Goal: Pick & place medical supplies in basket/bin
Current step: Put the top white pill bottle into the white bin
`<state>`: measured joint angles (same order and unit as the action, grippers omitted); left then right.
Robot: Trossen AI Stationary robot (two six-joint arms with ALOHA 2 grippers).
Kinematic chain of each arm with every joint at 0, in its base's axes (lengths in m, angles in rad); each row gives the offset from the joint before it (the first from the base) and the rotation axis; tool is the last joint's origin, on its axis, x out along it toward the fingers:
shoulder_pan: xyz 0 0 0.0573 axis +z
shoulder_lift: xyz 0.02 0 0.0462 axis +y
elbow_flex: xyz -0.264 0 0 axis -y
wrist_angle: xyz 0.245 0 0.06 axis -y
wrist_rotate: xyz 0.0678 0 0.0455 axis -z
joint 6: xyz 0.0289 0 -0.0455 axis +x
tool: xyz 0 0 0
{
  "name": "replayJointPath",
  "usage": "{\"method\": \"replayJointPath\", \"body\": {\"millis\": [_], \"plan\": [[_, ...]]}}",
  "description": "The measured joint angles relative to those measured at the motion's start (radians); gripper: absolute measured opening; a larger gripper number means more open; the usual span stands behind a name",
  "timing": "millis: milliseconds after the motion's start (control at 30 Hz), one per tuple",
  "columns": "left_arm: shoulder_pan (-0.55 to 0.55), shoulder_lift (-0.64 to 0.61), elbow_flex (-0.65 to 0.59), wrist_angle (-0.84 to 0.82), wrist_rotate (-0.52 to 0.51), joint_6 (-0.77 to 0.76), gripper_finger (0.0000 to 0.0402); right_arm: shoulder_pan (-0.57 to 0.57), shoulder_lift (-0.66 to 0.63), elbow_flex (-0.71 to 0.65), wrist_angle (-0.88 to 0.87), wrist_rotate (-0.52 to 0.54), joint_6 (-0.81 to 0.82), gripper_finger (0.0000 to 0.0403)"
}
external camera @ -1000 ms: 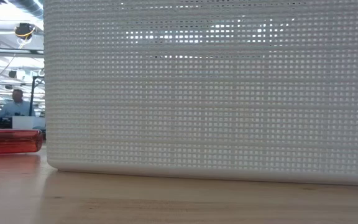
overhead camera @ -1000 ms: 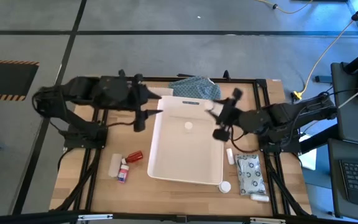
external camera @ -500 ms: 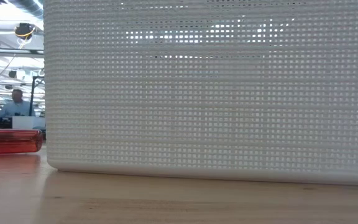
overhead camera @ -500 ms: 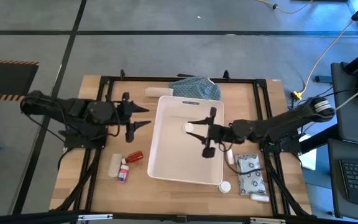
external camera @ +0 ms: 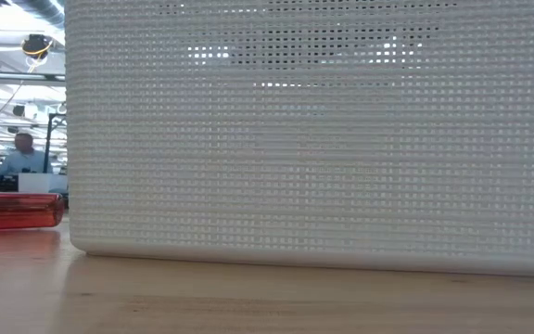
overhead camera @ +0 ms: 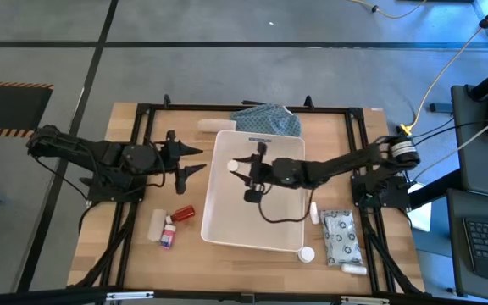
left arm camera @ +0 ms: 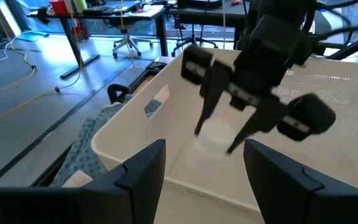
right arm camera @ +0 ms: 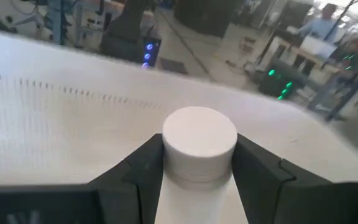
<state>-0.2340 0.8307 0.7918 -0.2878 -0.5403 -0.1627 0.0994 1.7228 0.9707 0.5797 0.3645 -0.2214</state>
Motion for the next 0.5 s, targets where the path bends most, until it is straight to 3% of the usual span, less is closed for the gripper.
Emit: {"method": "replayJointPath", "body": {"millis": [500], "plan": [[0.0,0.0,0.0,-0.003,0.003,-0.009,0.021,-0.097,0.19,0.03,0.008,-0.029,0.065,0.0167]]}}
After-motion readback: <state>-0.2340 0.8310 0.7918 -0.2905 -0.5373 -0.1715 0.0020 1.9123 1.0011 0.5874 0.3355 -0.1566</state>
